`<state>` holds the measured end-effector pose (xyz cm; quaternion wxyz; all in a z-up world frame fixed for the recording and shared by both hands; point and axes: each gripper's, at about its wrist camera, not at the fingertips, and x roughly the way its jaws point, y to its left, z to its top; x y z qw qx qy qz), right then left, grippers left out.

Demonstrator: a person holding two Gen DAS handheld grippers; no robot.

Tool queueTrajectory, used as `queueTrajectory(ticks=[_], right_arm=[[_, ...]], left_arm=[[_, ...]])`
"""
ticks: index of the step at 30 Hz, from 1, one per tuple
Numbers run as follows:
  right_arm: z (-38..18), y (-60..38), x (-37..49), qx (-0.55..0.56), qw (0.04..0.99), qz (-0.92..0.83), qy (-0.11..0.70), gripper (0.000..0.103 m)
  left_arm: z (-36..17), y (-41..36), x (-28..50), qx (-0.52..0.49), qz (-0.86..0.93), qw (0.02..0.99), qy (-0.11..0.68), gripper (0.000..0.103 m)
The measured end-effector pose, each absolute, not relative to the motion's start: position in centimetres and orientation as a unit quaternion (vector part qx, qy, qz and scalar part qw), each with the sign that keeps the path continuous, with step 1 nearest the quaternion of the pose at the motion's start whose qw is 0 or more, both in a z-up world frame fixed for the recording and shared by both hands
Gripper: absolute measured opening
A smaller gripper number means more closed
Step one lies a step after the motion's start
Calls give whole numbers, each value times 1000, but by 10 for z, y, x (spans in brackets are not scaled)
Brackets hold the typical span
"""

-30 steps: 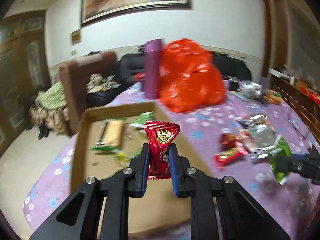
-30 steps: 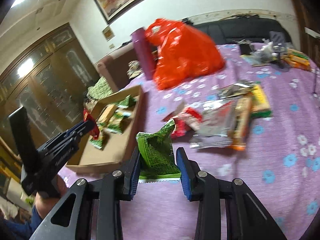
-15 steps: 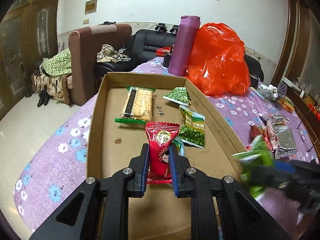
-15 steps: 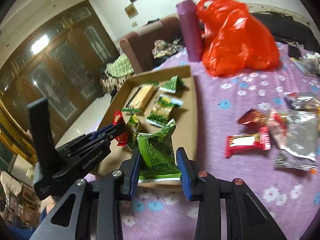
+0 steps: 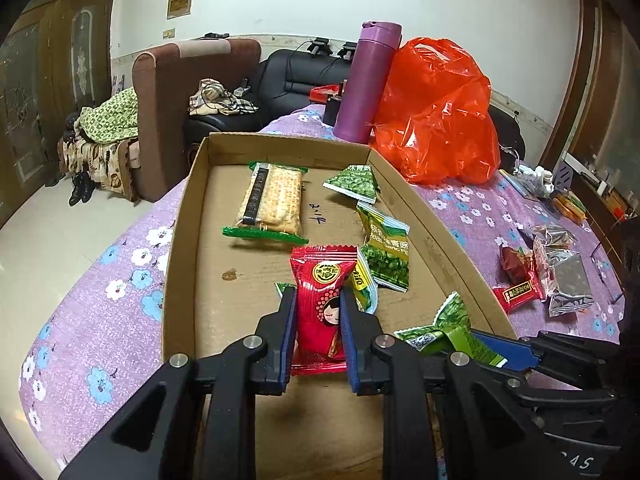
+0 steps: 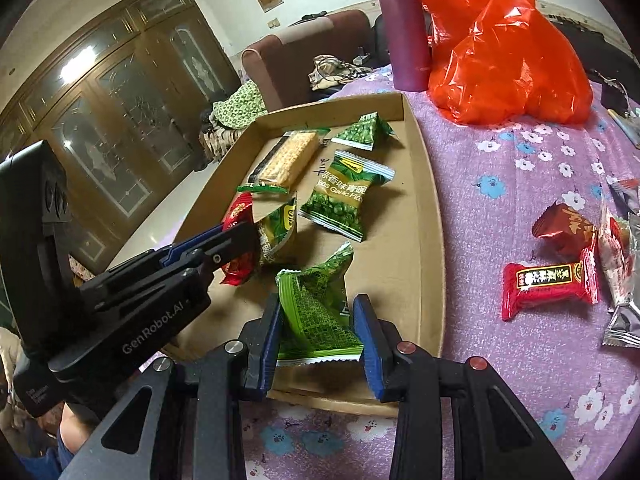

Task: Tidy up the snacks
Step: 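Open both grippers to drop the red packet and green bag into the box, then grasp the silver foil bag with the left gripper while the right gripper grasps the cracker pack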

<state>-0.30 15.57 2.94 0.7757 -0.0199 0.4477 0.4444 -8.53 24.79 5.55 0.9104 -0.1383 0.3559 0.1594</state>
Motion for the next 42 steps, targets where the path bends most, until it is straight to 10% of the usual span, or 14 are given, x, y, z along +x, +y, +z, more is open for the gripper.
queueTrajectory(ticks=[13,42], right_arm=[[34,150,-9,-25,780,445,439,55],[93,16,39,87,835,375,392,56]], left_arm=[[57,250,-88,-141,168,912,348,47],[77,229,-96,-112,165,925,323,52]])
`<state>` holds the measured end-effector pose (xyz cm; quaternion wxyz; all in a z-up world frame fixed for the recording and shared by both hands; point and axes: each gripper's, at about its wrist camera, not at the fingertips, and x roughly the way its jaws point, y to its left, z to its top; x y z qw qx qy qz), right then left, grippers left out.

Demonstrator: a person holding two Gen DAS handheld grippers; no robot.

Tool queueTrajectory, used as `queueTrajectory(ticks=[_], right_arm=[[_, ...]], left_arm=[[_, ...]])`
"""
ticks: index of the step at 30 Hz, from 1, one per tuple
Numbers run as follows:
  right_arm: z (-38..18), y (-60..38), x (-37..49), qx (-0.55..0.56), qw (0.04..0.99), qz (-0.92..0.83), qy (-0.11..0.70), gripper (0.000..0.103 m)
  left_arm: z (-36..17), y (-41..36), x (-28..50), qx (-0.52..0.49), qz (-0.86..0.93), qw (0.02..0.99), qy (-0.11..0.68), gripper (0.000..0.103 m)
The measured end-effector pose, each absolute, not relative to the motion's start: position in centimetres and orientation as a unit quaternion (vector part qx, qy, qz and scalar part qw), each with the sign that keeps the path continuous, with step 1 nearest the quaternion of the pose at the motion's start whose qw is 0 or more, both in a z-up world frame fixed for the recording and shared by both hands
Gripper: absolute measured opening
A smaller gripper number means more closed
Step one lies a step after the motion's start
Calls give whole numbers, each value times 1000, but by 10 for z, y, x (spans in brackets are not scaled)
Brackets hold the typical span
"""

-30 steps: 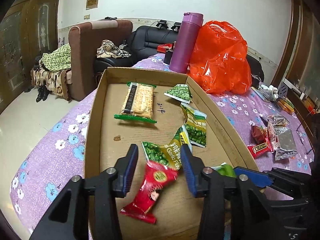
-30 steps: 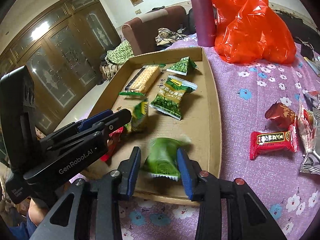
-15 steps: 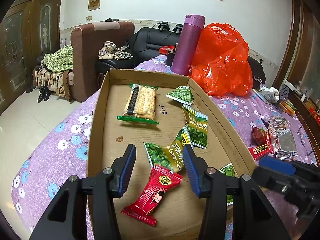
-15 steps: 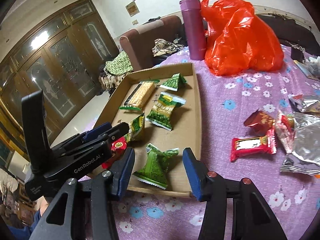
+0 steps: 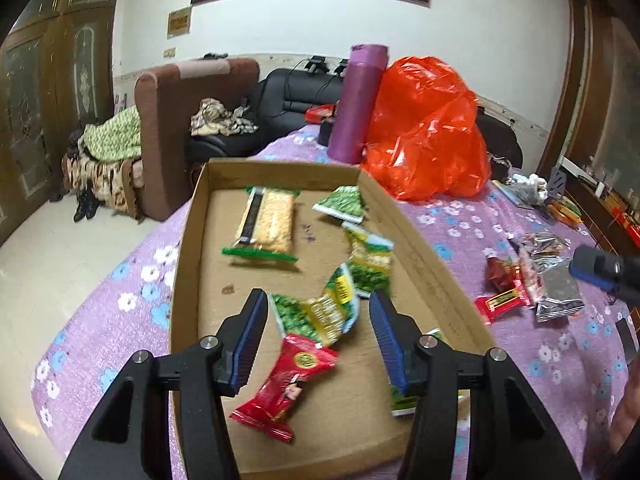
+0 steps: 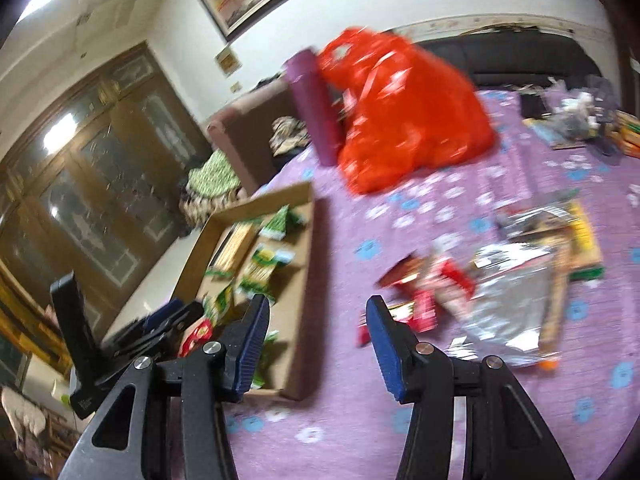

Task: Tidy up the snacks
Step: 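Grasp the silver foil bag with the left gripper while the right gripper grasps the cracker pack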

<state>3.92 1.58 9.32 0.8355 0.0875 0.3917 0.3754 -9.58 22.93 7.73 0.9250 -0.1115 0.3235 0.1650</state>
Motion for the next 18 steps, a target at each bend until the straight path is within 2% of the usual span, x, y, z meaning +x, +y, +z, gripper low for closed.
queueTrajectory(ticks=[5,12,18], right_arm=[[96,-43,64,137,852,332,380,59],[68,-108,98,220,847,273,399,59],[52,-129,111,261,830,250,425,59]], left_arm=[[93,202,-89,-93,136,933,320,54],[95,138,-55,-86,33,930,357,55],[88,73,-6,-104,-101,902,407,69]])
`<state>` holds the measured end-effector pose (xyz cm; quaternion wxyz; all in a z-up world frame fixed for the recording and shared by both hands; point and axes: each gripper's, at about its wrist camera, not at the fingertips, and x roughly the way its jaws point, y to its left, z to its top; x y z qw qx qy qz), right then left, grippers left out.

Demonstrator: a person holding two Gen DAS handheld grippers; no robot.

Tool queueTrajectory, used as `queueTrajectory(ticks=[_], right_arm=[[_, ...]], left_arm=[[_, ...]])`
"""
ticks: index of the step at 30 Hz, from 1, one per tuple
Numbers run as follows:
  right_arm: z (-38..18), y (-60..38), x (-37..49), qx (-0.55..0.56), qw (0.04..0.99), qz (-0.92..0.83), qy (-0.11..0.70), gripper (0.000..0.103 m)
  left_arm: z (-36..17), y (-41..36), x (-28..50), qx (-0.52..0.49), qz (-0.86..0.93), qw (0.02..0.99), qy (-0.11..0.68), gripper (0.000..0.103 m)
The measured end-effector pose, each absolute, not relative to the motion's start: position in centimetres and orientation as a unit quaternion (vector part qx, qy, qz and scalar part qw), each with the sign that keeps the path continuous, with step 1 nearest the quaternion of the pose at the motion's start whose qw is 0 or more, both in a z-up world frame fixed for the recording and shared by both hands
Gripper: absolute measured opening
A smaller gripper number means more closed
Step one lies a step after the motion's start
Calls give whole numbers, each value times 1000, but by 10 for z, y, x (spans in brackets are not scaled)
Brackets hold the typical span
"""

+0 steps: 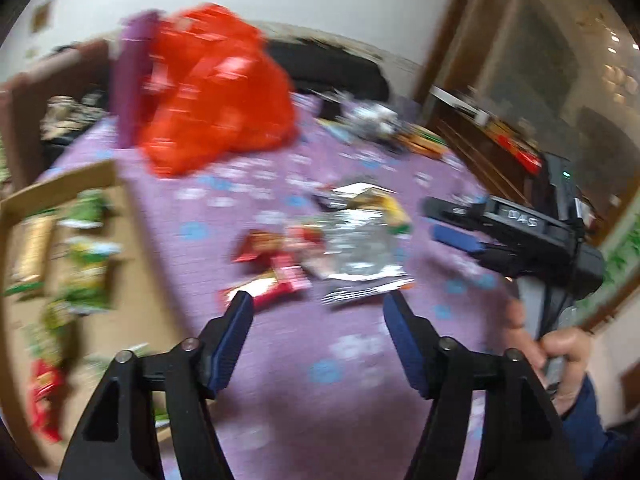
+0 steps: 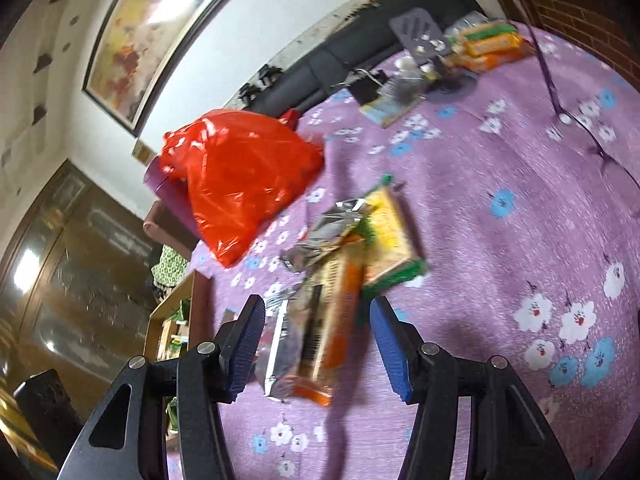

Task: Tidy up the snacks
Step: 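Grasp the silver foil bag with the left gripper while the right gripper grasps the cracker pack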

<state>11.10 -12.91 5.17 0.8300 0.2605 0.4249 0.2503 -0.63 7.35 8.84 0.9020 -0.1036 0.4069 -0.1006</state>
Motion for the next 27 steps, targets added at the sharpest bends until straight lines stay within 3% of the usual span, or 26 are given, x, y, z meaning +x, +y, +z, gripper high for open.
queueTrajectory(ticks=[7,15,18,27], right_arm=[[58,-132,107,258,836,250,414,59],[58,-133,107,258,836,253,413,60],[56,-134,107,255,838,247,414,60],[31,-124,120,254,820,241,452,60]], left_arm=[[65,25,49,-69,-108,879,459,71],[32,21,90,-116,-117,855,491,70],[26,26,84,-136,-129,858,478,58],[51,65,66,-178,-123,884,414,57]])
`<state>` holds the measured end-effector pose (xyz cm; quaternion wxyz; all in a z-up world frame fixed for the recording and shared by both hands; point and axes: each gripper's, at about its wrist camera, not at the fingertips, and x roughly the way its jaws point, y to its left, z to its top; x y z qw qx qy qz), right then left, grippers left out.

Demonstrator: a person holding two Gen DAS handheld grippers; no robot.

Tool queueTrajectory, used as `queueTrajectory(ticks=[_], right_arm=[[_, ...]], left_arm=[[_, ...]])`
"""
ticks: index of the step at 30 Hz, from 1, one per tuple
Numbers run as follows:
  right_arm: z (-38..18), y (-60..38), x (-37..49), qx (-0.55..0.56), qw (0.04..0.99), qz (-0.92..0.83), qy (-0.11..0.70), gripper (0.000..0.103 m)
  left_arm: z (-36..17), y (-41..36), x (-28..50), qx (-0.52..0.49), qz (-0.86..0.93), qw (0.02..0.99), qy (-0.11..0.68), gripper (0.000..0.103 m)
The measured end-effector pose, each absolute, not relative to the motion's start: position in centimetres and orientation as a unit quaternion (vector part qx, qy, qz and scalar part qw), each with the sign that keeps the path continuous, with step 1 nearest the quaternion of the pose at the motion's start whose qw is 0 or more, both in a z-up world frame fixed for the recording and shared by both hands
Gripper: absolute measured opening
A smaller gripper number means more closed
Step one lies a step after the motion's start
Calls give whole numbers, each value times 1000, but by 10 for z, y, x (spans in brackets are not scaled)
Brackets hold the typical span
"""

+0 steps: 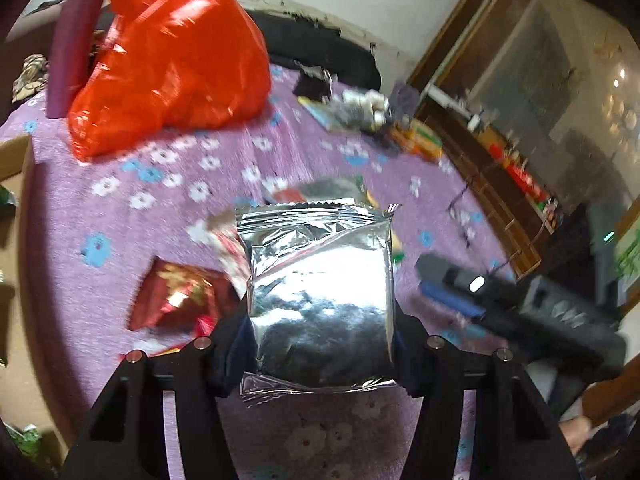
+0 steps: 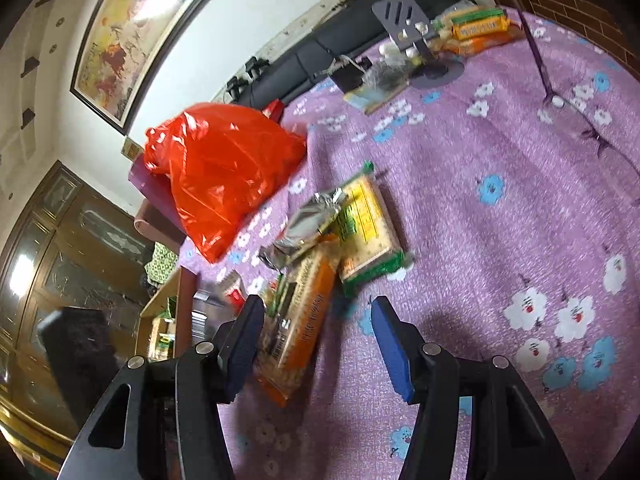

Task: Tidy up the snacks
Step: 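Grasp the silver foil bag with the left gripper while the right gripper grasps the cracker pack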

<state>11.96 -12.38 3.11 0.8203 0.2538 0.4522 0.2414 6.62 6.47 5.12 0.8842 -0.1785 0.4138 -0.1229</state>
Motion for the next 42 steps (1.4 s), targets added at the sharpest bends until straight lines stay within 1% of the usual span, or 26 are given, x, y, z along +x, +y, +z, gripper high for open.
queueTrajectory(ticks=[5,6,7,8,9,11,13,18,20,21,22,23,24,25,26,28,30,34,35,36,37,38,42], right_arm=[[21,-97,124,220,821,246,465,60],[19,-91,125,215,820,252,468,58],[17,-82,126,209,816,263,471,52],[15,-74,126,196,813,271,476,48],[13,-67,126,182,814,270,481,40],[10,-64,124,185,811,275,482,37],[12,-75,123,201,808,275,481,31],[12,-118,113,243,794,246,500,25],[9,-136,112,249,790,220,515,28],[10,-147,110,241,799,189,517,36],[13,-154,108,222,814,158,513,42],[18,-158,105,193,832,124,505,42],[23,-158,104,162,848,99,494,44],[28,-155,104,147,856,96,487,48],[31,-148,103,144,857,116,481,50],[34,-128,100,130,856,156,475,69],[35,-102,94,83,866,167,464,76],[20,-70,87,-1,864,164,476,76],[20,-66,84,-21,869,160,468,76],[20,-66,79,-27,870,160,465,74],[20,-69,79,-22,871,160,464,62],[20,-74,79,-10,870,159,467,58],[27,-94,79,29,877,147,456,57]], left_arm=[[58,81,65,-190,-97,894,394,58],[59,82,65,-190,-95,895,392,58],[60,82,65,-188,-93,896,391,58],[61,82,63,-186,-90,898,389,58],[62,82,62,-184,-91,899,387,58],[65,83,60,-182,-91,901,383,58],[65,85,59,-184,-89,902,379,58],[63,93,62,-191,-83,900,383,58],[63,93,63,-189,-85,900,384,58],[63,92,63,-186,-85,900,384,58],[64,90,62,-183,-86,901,384,58],[64,89,62,-180,-88,902,383,58],[65,86,63,-176,-91,902,383,58],[66,84,63,-172,-92,903,383,58],[66,82,62,-167,-93,905,381,58],[69,78,60,-152,-89,910,375,58],[70,76,59,-144,-84,914,371,58],[69,75,59,-142,-85,913,372,58],[68,75,59,-142,-86,913,373,58],[68,75,59,-141,-86,913,374,58],[68,74,59,-139,-86,913,374,58],[68,73,59,-136,-85,914,374,58],[67,66,59,-121,-80,916,375,58]])
